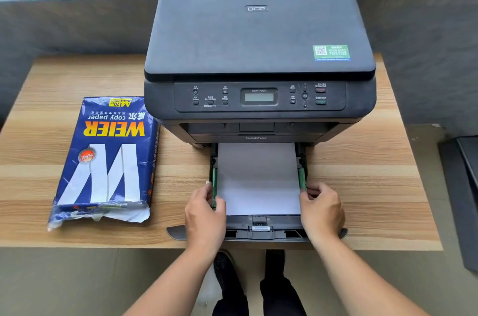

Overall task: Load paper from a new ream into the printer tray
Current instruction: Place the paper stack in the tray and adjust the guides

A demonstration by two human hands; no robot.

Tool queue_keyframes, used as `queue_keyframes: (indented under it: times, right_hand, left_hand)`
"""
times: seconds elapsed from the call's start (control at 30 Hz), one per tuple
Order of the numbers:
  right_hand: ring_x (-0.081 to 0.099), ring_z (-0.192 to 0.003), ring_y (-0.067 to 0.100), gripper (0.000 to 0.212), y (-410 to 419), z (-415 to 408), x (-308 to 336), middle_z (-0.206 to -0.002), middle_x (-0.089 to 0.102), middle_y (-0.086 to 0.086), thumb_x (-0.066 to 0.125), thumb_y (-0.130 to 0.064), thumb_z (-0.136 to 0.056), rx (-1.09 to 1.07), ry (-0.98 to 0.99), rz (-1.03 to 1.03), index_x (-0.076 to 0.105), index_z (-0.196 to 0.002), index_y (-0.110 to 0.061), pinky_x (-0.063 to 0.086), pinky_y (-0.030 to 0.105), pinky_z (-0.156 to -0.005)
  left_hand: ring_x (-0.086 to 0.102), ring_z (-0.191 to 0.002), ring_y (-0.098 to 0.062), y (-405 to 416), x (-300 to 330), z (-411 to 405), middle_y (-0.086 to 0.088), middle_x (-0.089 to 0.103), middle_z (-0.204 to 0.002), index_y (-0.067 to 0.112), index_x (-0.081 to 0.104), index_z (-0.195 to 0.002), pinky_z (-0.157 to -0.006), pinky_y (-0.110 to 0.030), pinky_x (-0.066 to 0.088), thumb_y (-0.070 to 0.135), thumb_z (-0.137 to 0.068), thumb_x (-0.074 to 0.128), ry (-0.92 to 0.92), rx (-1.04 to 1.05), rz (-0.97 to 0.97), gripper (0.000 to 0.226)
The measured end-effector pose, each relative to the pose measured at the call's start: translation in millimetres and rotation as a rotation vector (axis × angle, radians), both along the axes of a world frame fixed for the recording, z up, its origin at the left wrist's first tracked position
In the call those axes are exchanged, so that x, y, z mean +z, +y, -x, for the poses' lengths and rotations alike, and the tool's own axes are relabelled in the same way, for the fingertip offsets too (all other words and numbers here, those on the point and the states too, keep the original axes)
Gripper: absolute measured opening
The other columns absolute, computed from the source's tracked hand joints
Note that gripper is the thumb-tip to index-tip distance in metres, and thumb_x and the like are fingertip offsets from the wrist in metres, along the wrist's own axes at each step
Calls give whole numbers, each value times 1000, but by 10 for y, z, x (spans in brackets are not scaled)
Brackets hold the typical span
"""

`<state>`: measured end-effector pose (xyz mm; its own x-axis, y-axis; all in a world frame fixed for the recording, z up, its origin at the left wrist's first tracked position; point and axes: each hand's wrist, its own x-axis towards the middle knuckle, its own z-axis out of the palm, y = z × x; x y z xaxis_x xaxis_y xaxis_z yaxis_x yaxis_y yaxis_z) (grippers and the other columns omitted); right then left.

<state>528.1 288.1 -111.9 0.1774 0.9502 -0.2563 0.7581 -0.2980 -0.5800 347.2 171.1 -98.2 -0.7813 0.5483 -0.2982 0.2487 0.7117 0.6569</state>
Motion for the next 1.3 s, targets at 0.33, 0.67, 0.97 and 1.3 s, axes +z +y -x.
queue_keyframes:
  times: [0.33,0.67,0.97,1.3]
  right_hand:
    - [65,-80,28,11,23,2,-19,-90,77,5,69,-17,-82,-21,66,14,75,-90,-15,46,30,-71]
    - [65,-90,37,14,-16,112,-111,-95,74,14,62,-12,-86,73,25,-14,72,-95,-9,46,34,-75]
    - [62,-89,34,13,-19,120,-91,-94,73,11,62,-13,-84,112,23,25,69,-95,-11,43,33,-68]
    - [57,-78,36,13,146,31,-36,-84,68,17,65,-18,-79,264,-184,35,66,-84,-5,47,36,-62]
  left_hand:
    - [55,-110,-31,192,55,-17,-10,67,-115,18,52,-133,-86,-40,45,25,-83,52,12,0,164,50]
    - [56,-113,-35,224,42,-29,-6,63,-128,22,48,-136,-93,-40,43,23,-83,51,29,-27,201,54]
    - [58,-108,-34,232,26,54,-9,62,-125,17,48,-134,-80,-42,49,21,-87,53,126,-223,199,47]
    - [57,-76,-29,183,-69,248,-7,64,-72,11,59,-78,-46,-33,30,15,-75,67,471,-459,344,10]
